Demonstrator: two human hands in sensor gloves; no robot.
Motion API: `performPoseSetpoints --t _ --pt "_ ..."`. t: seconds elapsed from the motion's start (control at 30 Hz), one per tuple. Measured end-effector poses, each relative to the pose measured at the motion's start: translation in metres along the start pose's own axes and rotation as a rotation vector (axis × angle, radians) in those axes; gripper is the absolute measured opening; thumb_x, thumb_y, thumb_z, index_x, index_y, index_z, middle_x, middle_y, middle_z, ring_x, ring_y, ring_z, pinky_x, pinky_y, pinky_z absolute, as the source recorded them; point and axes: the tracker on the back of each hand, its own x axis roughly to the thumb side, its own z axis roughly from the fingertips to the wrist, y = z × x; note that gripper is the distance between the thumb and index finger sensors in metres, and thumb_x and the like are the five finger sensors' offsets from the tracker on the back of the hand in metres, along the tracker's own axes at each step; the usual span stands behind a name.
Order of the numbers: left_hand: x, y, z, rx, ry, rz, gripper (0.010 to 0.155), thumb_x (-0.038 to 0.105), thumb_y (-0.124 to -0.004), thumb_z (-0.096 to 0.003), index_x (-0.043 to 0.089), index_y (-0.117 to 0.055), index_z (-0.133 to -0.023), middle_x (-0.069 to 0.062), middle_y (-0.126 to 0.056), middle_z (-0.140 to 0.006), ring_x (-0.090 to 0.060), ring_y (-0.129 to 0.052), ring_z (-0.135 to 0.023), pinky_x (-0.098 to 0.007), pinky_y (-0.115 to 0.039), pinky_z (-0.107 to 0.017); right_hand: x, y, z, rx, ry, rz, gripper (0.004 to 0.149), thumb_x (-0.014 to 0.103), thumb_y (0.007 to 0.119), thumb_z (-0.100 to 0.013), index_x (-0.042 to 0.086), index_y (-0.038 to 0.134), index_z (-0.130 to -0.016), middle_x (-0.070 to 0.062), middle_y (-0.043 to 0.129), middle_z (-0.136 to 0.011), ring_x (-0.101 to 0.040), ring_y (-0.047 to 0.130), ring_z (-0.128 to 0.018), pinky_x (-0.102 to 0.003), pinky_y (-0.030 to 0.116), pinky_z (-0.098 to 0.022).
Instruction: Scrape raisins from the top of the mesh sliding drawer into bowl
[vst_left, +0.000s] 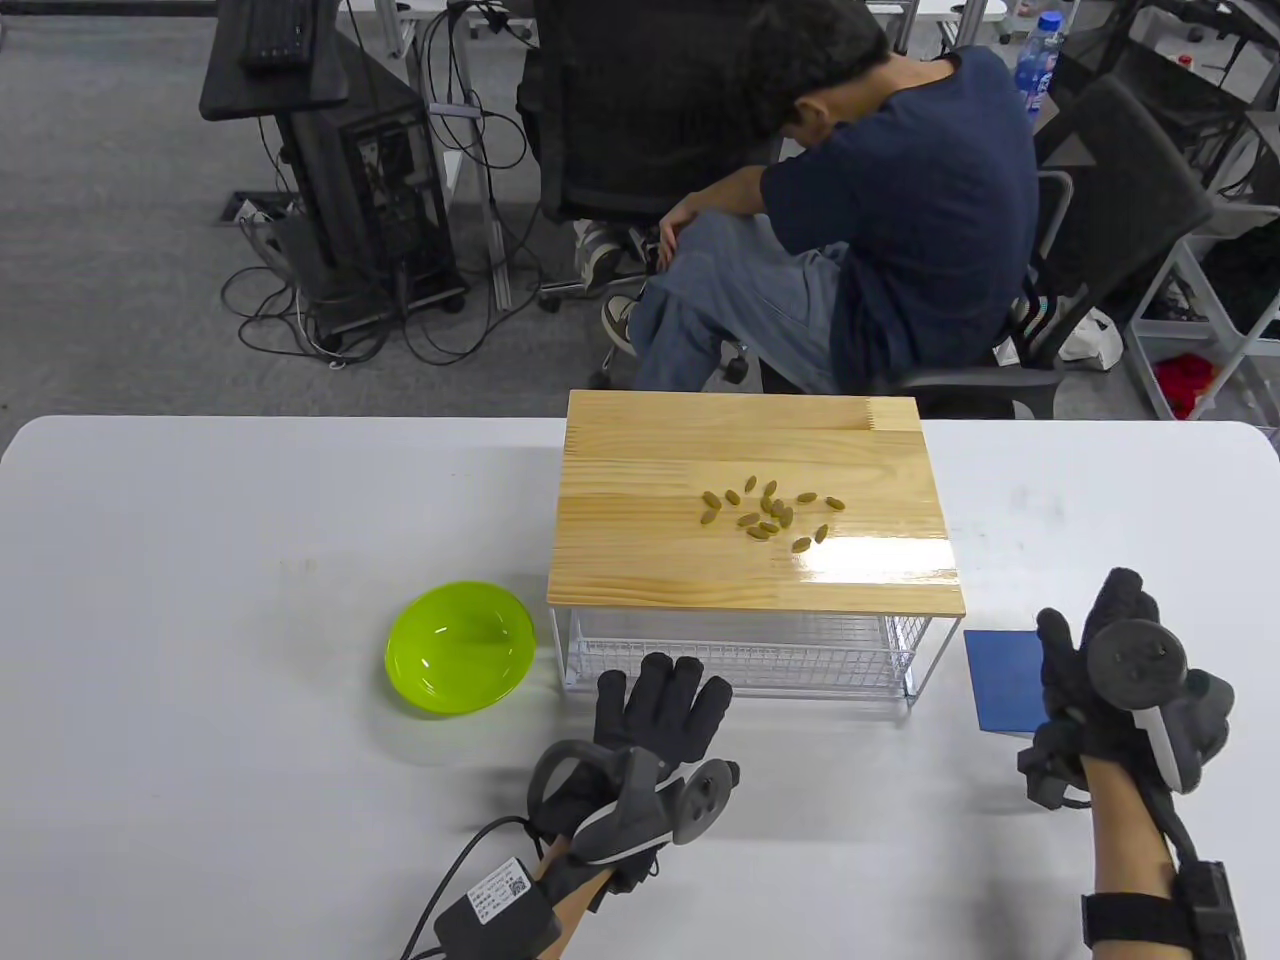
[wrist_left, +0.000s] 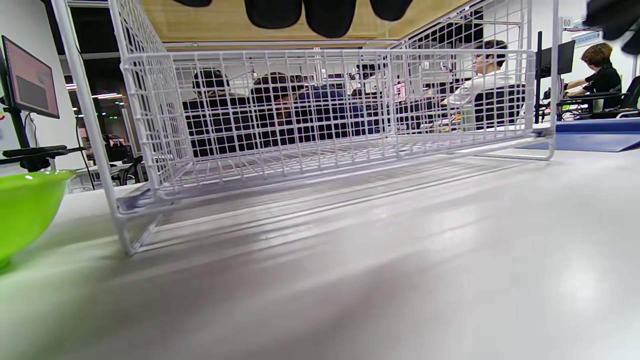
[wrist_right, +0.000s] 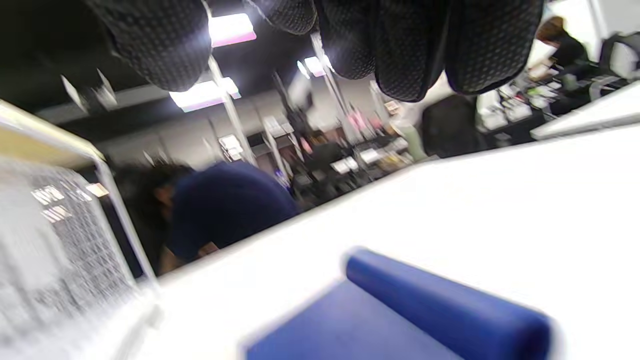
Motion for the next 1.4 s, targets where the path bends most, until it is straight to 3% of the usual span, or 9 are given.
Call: performPoseSetpoints --t 0.13,0.23,0.43,0.57,0.73,0.9,1.1,1.27,1.4 --pt "-0.005 0.01 0.003 0.032 0.009 0.006 0.075 0.069 -0.053 -0.0486 0.039 -0.042 -0.116 0.001 -0.048 -0.127 -0.035 -0.052 -0.121 -0.062 -0.047 -0.084 -0.012 0.03 -0.013 0.18 0.102 0.107 0.08 0.043 0.07 -0.059 0.006 0.023 -0.113 -0.029 0.039 -0.112 -0.059 0.06 -0.097 -0.069 0.058 -0.062" --pt "-0.007 0.01 0.003 0.027 0.011 0.033 0.075 0.069 -0.053 -0.0487 0.039 -0.042 -0.116 0.0 -0.048 -0.127 -0.035 -0.052 -0.121 -0.063 -0.047 -0.084 -0.015 0.044 -0.018 0.213 0.134 0.172 0.079 0.041 0.071 -0.059 0.006 0.026 -0.113 -0.029 0.042 -0.112 -0.057 0.064 -0.095 -0.068 0.059 -0.062" --pt "-0.004 0.006 0.002 -0.001 -0.002 0.016 0.075 0.069 -0.053 -0.0485 0.039 -0.042 -0.116 0.0 -0.048 -0.127 -0.035 -0.052 -0.121 -0.062 -0.047 -0.084 -0.009 0.06 -0.022 0.246 0.156 0.28 0.069 0.034 0.073 -0.059 0.007 0.038 -0.112 -0.024 0.055 -0.109 -0.052 0.067 -0.093 -0.067 0.059 -0.063" --pt "-0.001 0.005 0.001 -0.015 -0.012 0.011 0.075 0.069 -0.053 -0.0484 0.04 -0.042 -0.116 0.001 -0.048 -0.128 -0.034 -0.052 -0.121 -0.062 -0.047 -0.084 -0.004 0.061 -0.023 0.198 0.179 0.319 0.062 0.027 0.073 -0.058 0.009 0.045 -0.11 -0.02 0.066 -0.102 -0.046 0.078 -0.084 -0.064 0.064 -0.061" --pt "-0.002 0.005 0.001 -0.023 -0.015 0.013 0.075 0.069 -0.053 -0.0486 0.04 -0.041 -0.116 0.001 -0.047 -0.128 -0.034 -0.052 -0.121 -0.062 -0.047 -0.084 -0.012 0.056 -0.024 0.198 0.195 0.213 0.061 0.023 0.074 -0.057 0.006 0.047 -0.109 -0.023 0.066 -0.099 -0.044 0.081 -0.08 -0.063 0.067 -0.06" --pt "-0.003 0.005 0.001 -0.022 -0.011 0.021 0.075 0.069 -0.053 -0.0486 0.04 -0.042 -0.116 0.001 -0.047 -0.128 -0.034 -0.052 -0.121 -0.062 -0.047 -0.084 -0.013 0.027 -0.013 0.042 0.138 0.117 0.061 0.021 0.074 -0.056 0.006 0.046 -0.109 -0.024 0.057 -0.103 -0.049 0.078 -0.084 -0.064 0.068 -0.06" --pt "-0.002 0.006 0.002 -0.009 -0.011 0.02 0.074 0.068 -0.054 -0.0487 0.04 -0.042 -0.116 0.001 -0.048 -0.127 -0.034 -0.051 -0.121 -0.062 -0.047 -0.084 0.005 -0.036 0.009 -0.212 0.028 0.038 0.06 0.021 0.075 -0.055 0.008 0.05 -0.108 -0.023 0.057 -0.103 -0.048 0.083 -0.082 -0.063 0.073 -0.057" --pt "-0.003 0.003 0.001 -0.025 -0.007 0.008 0.074 0.068 -0.054 -0.0488 0.039 -0.042 -0.116 0.001 -0.047 -0.127 -0.034 -0.051 -0.121 -0.062 -0.048 -0.084 0.039 -0.087 0.029 -0.406 -0.104 -0.098 0.058 0.02 0.075 -0.056 0.009 0.051 -0.107 -0.022 0.056 -0.104 -0.047 0.079 -0.084 -0.061 0.072 -0.059" --pt "-0.003 0.003 0.001 -0.029 -0.005 0.02 0.074 0.068 -0.054 -0.0491 0.039 -0.042 -0.116 0.001 -0.048 -0.127 -0.034 -0.051 -0.121 -0.062 -0.048 -0.084 0.088 -0.113 0.039 -0.443 -0.22 -0.148 0.058 0.02 0.075 -0.056 0.009 0.051 -0.108 -0.022 0.055 -0.105 -0.048 0.078 -0.084 -0.061 0.071 -0.059"
